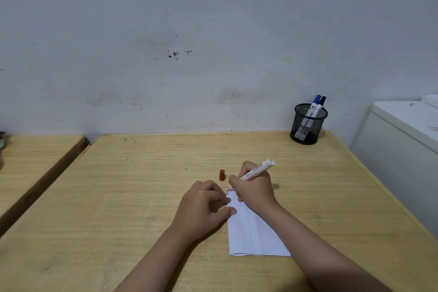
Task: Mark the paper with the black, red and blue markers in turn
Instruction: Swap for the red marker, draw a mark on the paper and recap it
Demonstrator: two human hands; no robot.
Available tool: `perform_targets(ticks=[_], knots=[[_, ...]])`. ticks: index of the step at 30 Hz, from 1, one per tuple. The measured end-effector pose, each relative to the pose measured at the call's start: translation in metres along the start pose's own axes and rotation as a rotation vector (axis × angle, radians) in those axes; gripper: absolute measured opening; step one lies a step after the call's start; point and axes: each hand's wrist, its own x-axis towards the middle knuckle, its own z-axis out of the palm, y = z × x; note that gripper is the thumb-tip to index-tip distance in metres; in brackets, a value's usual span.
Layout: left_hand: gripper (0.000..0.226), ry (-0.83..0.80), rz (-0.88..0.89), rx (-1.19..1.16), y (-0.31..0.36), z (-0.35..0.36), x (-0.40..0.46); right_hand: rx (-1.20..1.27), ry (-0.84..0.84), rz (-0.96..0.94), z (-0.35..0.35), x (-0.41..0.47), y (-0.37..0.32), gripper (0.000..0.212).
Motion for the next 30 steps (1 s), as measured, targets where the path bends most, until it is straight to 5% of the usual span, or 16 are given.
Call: perform_targets(ticks=[8, 16, 22, 25, 30], knots=[[0.033, 0.003, -0.007, 0.005, 0.002, -0.001, 0.000, 0.040, -0.031, 0.041, -0.001, 0.002, 0.000, 0.030], [0.023, -0.009, -0.030, -0.060, 0.004, -0.004, 0.005, 0.367, 0.091, 0.069, -0.009, 0.004, 0.001, 0.031], [0.027, 0.212, -0.062, -0.156, 0.008, -0.009, 0.028, 0.486, 0.092, 0.135, -0.012, 0.007, 0.000, 0.027], [0.039, 0.073, -0.023, -0.091, 0.012, -0.012, 0.044, 0.574, 0.073, 0.140, -0.015, 0.007, -0.003, 0.022], [0.024, -0.049, -0.079, 0.042, 0.014, -0.013, 0.061, 0.635, 0.081, 0.140, -0.015, 0.002, -0.009, 0.010]])
